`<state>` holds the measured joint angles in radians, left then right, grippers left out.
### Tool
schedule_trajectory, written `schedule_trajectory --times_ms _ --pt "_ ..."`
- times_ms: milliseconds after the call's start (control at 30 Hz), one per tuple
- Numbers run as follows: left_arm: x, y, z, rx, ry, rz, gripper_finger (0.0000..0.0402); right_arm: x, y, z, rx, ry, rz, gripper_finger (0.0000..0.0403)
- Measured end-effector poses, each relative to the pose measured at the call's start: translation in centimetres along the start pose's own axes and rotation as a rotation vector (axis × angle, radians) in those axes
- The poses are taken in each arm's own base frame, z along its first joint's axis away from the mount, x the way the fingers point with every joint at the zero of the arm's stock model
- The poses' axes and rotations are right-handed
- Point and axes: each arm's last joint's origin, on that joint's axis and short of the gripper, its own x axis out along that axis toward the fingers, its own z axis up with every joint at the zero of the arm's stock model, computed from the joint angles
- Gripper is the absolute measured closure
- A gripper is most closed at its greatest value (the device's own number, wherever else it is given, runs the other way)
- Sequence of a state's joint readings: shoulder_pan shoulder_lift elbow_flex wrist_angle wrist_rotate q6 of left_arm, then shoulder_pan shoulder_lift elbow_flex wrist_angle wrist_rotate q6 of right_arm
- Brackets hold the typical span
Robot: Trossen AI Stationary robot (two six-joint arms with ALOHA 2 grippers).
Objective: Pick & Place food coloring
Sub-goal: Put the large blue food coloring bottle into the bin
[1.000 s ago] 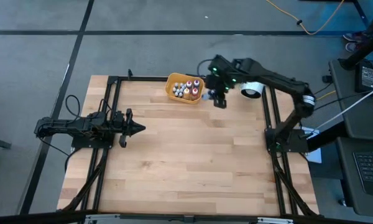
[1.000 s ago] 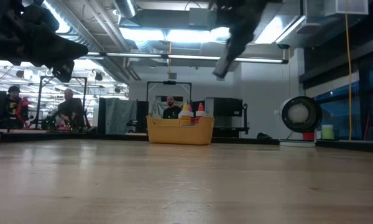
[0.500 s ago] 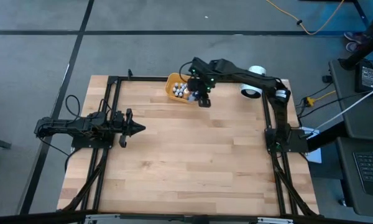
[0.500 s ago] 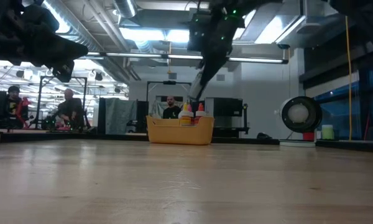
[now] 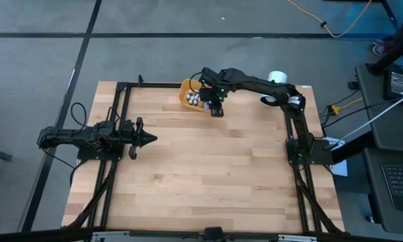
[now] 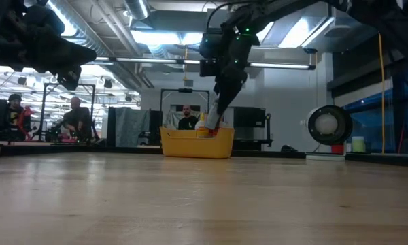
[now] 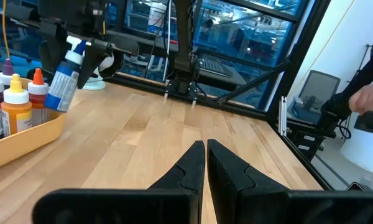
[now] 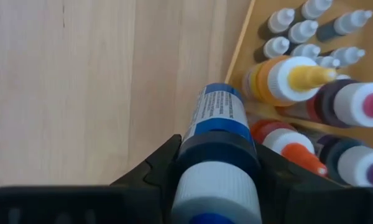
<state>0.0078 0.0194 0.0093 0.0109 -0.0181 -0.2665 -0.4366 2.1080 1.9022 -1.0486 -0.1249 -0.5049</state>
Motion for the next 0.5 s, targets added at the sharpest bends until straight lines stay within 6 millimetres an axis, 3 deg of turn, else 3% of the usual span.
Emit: schedule_trajectory --times_ms 267,500 --pt "0.0 0.0 0.0 0.000 0.000 0.001 0.0386 1.5 -0.3 -0.1 0.005 0.023 0.011 0.0250" --pt "0.0 0.0 0.0 0.000 0.000 0.000 0.0386 1.9 -0.4 -0.1 0.005 0.031 0.000 0.0263"
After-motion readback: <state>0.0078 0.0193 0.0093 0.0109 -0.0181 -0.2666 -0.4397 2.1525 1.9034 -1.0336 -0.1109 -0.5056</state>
